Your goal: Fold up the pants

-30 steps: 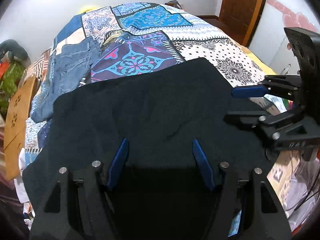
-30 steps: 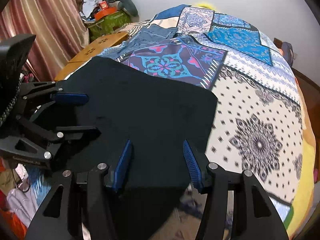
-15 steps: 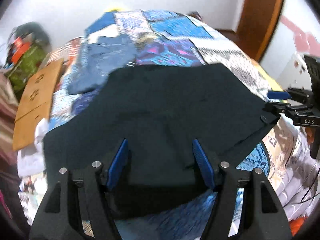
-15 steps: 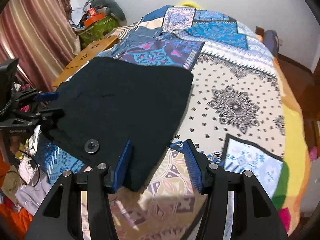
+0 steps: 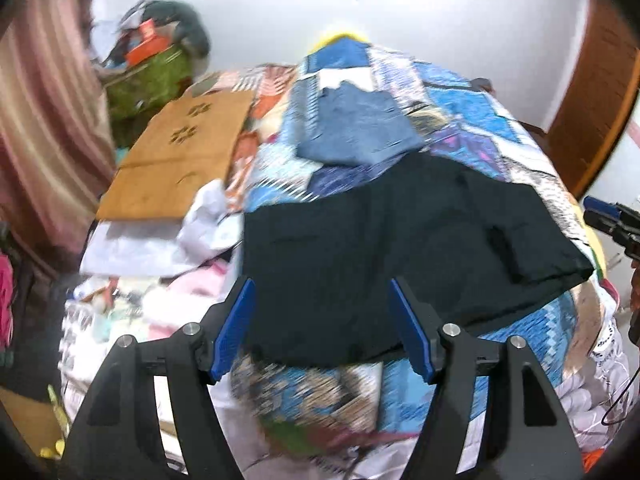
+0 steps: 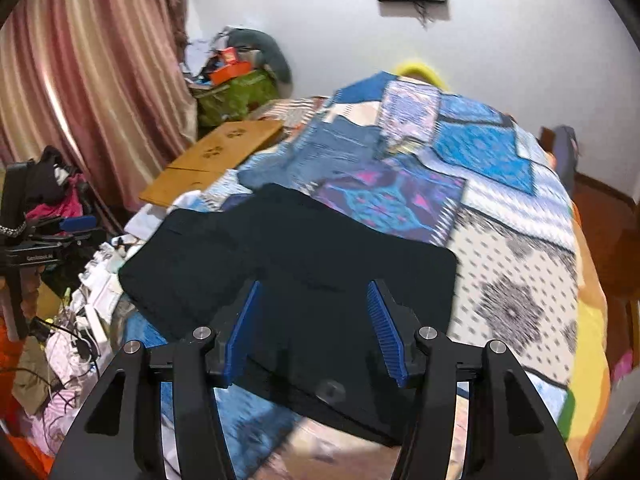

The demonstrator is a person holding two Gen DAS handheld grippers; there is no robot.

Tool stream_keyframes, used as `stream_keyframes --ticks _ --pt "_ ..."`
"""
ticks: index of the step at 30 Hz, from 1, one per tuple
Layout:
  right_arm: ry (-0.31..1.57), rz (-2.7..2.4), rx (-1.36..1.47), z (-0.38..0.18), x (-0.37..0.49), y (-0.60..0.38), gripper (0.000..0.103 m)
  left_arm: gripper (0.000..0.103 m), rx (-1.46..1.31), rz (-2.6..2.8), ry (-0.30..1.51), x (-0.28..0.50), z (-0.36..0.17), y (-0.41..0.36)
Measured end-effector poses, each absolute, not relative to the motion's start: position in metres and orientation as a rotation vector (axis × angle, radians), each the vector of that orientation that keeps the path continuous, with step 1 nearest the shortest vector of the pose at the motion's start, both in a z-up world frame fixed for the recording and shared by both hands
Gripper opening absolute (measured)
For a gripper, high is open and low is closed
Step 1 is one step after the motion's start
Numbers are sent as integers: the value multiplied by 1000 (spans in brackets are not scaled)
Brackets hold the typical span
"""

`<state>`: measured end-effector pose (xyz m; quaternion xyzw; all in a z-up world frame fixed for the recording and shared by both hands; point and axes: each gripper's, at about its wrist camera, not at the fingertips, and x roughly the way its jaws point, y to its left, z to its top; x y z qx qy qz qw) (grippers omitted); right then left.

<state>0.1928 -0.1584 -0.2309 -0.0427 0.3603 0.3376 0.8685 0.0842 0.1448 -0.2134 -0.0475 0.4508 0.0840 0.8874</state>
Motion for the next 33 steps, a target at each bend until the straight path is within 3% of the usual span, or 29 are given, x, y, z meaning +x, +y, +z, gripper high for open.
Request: stream_keyframes --ticks 13,19,30,32,33 --pt "810 755 -185 -265 198 -82 52 75 -610 68 1074 61 -306 200" --pt "882 726 -273 -292 202 -70 52 77 -717 18 1083 70 -330 199" --pt "910 747 -192 -299 206 -75 58 80 -825 21 1019 98 -347 219" --pt "910 748 -184 -300 206 -74 58 76 -810 45 1015 103 -347 219" --pt "910 749 -181 -300 207 -74 58 66 -787 77 1021 106 -347 219"
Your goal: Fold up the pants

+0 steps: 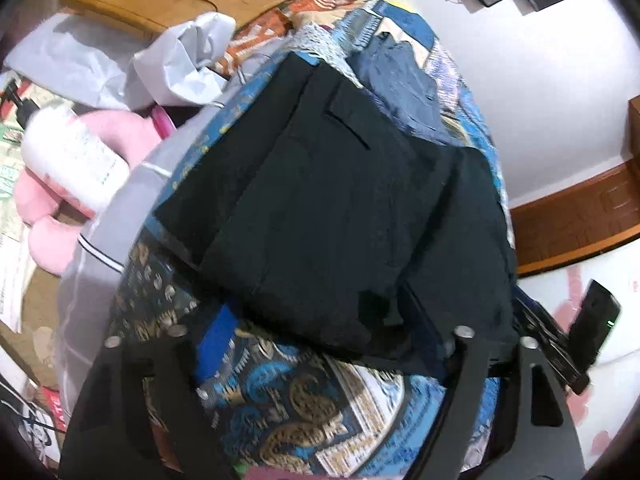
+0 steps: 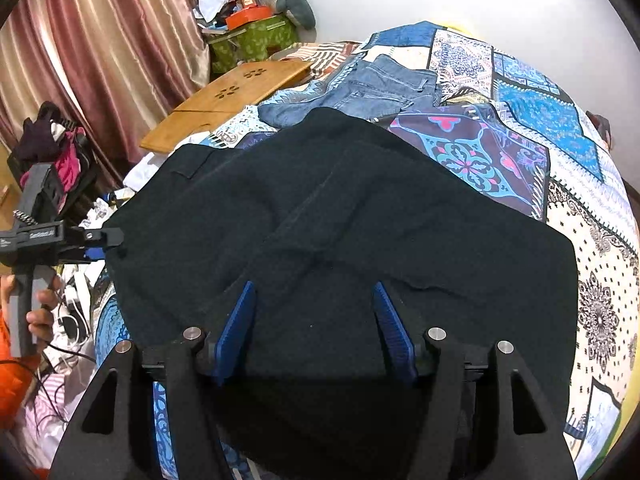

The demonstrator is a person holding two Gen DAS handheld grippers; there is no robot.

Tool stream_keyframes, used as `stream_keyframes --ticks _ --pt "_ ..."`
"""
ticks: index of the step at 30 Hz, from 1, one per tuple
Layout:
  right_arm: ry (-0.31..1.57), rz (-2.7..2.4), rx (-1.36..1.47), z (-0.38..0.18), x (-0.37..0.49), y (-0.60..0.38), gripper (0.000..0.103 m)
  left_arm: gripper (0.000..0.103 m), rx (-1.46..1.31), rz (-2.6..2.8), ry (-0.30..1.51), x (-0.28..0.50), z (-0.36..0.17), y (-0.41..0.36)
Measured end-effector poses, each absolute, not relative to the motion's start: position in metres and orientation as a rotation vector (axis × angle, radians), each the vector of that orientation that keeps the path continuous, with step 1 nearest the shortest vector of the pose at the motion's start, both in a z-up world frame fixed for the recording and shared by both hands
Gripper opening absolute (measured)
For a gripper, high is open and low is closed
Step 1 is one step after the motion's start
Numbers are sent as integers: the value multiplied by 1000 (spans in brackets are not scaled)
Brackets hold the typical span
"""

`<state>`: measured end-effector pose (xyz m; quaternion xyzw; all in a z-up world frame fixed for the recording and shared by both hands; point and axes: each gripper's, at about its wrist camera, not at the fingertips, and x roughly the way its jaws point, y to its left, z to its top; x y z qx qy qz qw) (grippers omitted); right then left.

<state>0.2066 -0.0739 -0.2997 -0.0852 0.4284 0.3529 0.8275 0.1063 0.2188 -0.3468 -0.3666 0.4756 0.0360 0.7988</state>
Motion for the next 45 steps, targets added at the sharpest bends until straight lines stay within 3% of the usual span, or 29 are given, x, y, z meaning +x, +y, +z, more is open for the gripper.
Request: stream_keyframes --ticks 1,4,11,18,20,24,26,28,33,40,45 --pt "909 751 -178 -300 207 -74 58 56 -756 105 1029 108 -347 219" --pt "908 754 -172 -300 209 -73 58 46 -733 138 1029 112 -350 220" --pt "904 761 -161 -301 209 -74 58 46 -801 96 1066 102 -349 229" --pt "896 767 -155 -302 209 -76 59 57 -941 55 1049 84 -354 240" --pt "896 767 -153 -302 209 -76 59 57 -945 62 1042 91 -355 240" --pt "896 770 -153 -302 209 -76 59 70 -929 66 1029 117 -358 236" --pt "895 774 -151 -302 208 -76 59 70 -894 91 1025 128 -359 234" --pt "895 778 -150 -302 208 -77 59 51 -798 155 1035 138 -358 230" --pt "897 781 -144 -302 208 -80 59 25 -623 196 1021 148 -349 213" --pt "908 753 -122 -298 206 -92 59 19 -312 258 964 154 -312 182" --pt "886 716 -89 -289 203 -116 59 18 -272 223 895 152 -272 171"
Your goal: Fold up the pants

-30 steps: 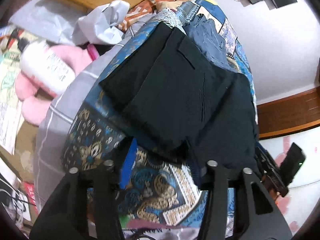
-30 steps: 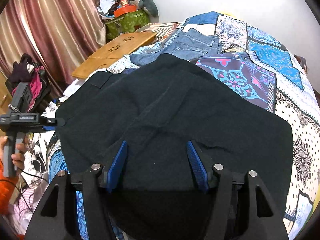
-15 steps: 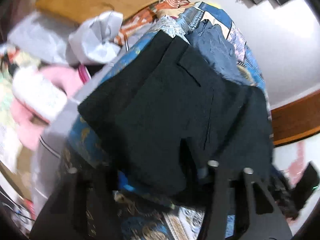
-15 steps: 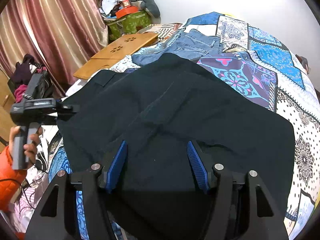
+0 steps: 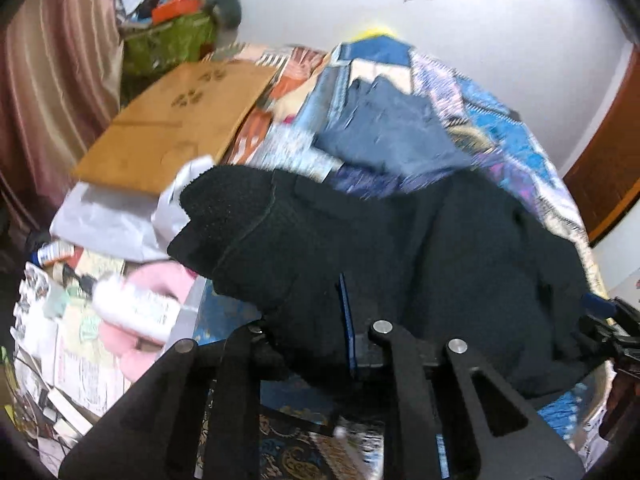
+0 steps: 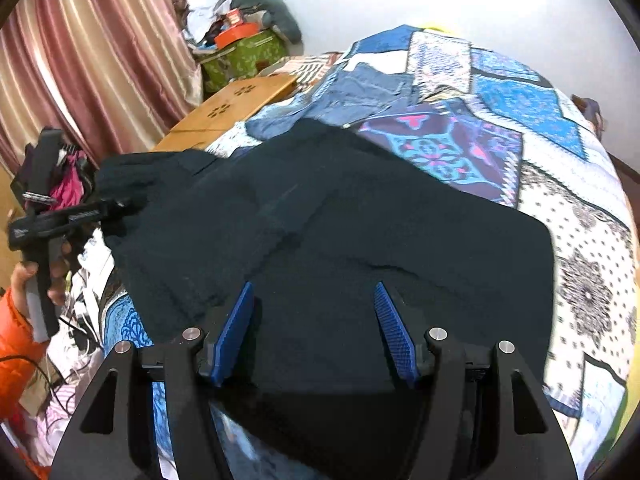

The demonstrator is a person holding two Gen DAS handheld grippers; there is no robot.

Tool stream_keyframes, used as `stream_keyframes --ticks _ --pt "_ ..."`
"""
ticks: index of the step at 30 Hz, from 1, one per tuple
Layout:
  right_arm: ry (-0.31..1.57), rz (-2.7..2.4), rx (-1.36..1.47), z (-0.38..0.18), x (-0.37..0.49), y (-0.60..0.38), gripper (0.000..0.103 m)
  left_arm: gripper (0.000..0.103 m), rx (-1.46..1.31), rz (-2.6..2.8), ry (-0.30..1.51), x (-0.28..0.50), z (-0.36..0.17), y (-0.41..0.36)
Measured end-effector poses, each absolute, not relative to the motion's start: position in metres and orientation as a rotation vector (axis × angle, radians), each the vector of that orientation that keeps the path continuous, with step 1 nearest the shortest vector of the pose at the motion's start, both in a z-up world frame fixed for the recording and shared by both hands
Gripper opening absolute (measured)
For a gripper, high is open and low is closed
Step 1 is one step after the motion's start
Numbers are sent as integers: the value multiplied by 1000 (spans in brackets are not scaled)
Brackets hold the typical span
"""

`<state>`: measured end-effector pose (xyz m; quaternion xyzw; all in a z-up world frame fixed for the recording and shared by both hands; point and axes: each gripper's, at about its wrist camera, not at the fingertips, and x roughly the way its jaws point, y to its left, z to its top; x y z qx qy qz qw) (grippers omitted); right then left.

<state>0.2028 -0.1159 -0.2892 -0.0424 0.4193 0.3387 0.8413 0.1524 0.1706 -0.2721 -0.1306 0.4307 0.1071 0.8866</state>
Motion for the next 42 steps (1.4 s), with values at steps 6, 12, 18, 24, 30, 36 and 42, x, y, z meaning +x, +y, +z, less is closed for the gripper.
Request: stream_keyframes --ticks 6,12,18,24,30,36,42 --pt "839 645 -42 -272 200 -157 59 17 -161 173 790 149 -218 132" --pt "822 558 -29 -270 201 -197 59 17 -79 83 712 151 -177 88" --pt "867 518 9 -289 204 -223 59 15 -35 -12 695 163 -153 46" --pt "882 526 34 -307 203 -234 59 14 -26 -85 704 182 -145 4" --pt "879 555 68 -312 205 -238 59 14 -41 -165 758 212 -151 -37" --pt "870 579 94 -316 207 -241 59 14 -41 -233 773 234 -154 -74" --pt "863 598 108 -316 208 -244 59 14 19 -347 809 242 -172 -130"
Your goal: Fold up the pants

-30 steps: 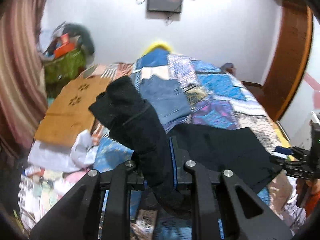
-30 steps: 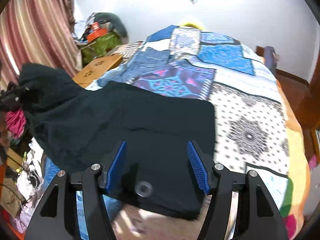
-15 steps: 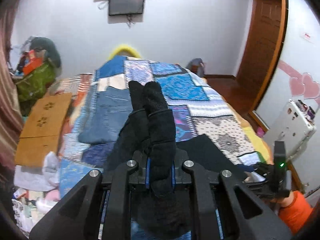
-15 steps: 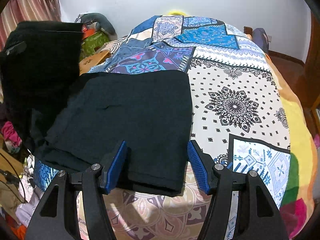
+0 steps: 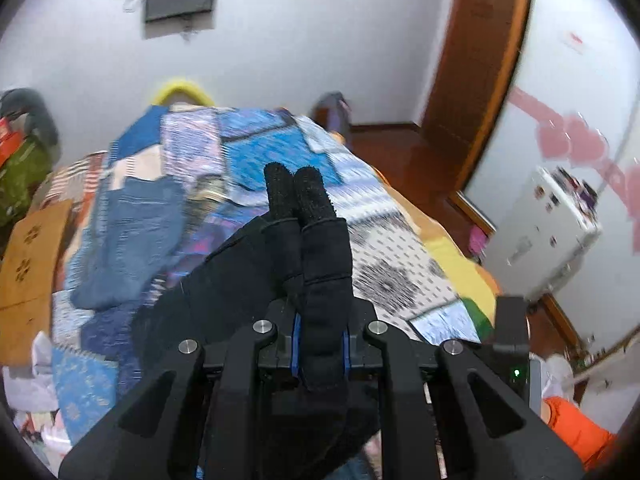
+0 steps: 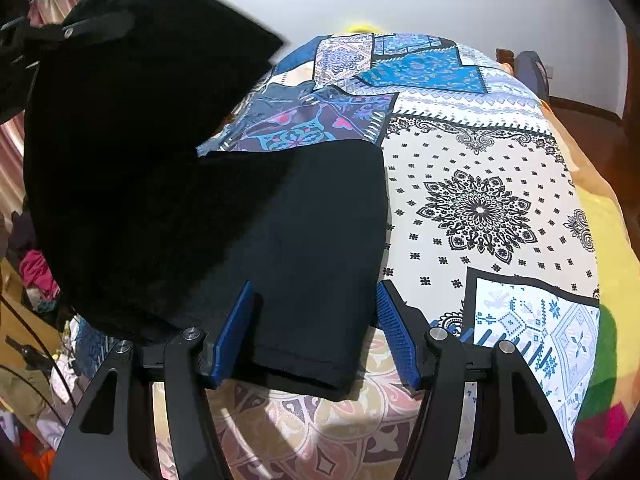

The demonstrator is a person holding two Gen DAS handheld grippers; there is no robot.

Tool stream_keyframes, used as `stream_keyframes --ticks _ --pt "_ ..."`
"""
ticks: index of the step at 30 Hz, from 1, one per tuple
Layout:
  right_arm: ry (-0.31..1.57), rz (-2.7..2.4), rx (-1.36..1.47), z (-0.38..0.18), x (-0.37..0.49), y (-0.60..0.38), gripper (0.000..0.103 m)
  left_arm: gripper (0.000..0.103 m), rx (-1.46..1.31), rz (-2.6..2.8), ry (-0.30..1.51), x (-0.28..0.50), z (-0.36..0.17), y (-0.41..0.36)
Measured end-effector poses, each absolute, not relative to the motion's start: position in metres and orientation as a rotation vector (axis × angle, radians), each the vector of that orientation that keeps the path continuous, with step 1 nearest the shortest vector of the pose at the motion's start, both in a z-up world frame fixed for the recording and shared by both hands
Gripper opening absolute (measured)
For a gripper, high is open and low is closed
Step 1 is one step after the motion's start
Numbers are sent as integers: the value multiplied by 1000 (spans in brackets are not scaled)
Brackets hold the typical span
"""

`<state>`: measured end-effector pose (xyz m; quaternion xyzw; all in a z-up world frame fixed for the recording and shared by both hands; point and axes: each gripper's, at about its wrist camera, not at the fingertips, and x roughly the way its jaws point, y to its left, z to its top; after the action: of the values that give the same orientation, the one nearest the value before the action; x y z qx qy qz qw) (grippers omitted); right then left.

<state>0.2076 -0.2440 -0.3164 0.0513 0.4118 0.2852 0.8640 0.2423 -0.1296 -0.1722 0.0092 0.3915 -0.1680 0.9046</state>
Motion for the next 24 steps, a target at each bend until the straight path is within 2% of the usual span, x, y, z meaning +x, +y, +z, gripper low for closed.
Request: stream_keyframes --ticks 8,12,14,16,19,24 --pt "864 557 134 -309 194 -279 59 21 168 -433 1007 251 -250 -189" --pt "865 517 110 -304 183 -294 59 31 177 -449 1077 251 -267 -194" --pt "867 504 100 -304 179 -299 59 33 172 -455 1079 247 -265 -190" --pt "872 496 97 -305 178 -300 59 44 158 -469 1081 243 -259 -184" --pt "880 486 98 -306 177 -301 59 56 134 -484 1054 233 -244 -174" --pt "882 490 104 -307 173 -298 59 57 149 -392 954 227 -209 -141"
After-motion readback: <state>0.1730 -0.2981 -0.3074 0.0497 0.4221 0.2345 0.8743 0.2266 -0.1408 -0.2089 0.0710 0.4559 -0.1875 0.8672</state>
